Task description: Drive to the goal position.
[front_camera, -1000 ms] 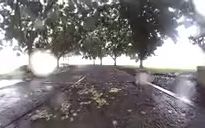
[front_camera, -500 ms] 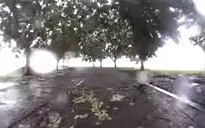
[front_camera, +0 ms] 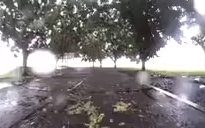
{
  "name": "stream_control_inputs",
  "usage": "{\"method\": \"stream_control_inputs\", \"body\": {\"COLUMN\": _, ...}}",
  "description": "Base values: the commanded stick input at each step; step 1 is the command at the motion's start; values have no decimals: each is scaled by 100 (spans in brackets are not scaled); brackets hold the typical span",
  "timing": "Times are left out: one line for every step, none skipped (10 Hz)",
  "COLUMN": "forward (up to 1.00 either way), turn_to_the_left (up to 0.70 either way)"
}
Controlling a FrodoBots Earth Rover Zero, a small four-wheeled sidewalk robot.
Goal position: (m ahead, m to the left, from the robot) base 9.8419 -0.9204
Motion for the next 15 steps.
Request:
{"method": "stream_control_inputs", "body": {"forward": 70, "turn_to_the_left": 0}}
{"method": "stream_control_inputs", "body": {"forward": 70, "turn_to_the_left": 0}}
{"method": "stream_control_inputs", "body": {"forward": 70, "turn_to_the_left": 0}}
{"method": "stream_control_inputs", "body": {"forward": 70, "turn_to_the_left": 0}}
{"method": "stream_control_inputs", "body": {"forward": 70, "turn_to_the_left": 0}}
{"method": "stream_control_inputs", "body": {"forward": 70, "turn_to_the_left": 0}}
{"method": "stream_control_inputs", "body": {"forward": 70, "turn_to_the_left": 0}}
{"method": "stream_control_inputs", "body": {"forward": 70, "turn_to_the_left": 0}}
{"method": "stream_control_inputs", "body": {"forward": 70, "turn_to_the_left": 0}}
{"method": "stream_control_inputs", "body": {"forward": 70, "turn_to_the_left": 0}}
{"method": "stream_control_inputs", "body": {"forward": 70, "turn_to_the_left": 0}}
{"method": "stream_control_inputs", "body": {"forward": 70, "turn_to_the_left": 0}}
{"method": "stream_control_inputs", "body": {"forward": 70, "turn_to_the_left": 0}}
{"method": "stream_control_inputs", "body": {"forward": 70, "turn_to_the_left": 0}}
{"method": "stream_control_inputs", "body": {"forward": 70, "turn_to_the_left": 0}}
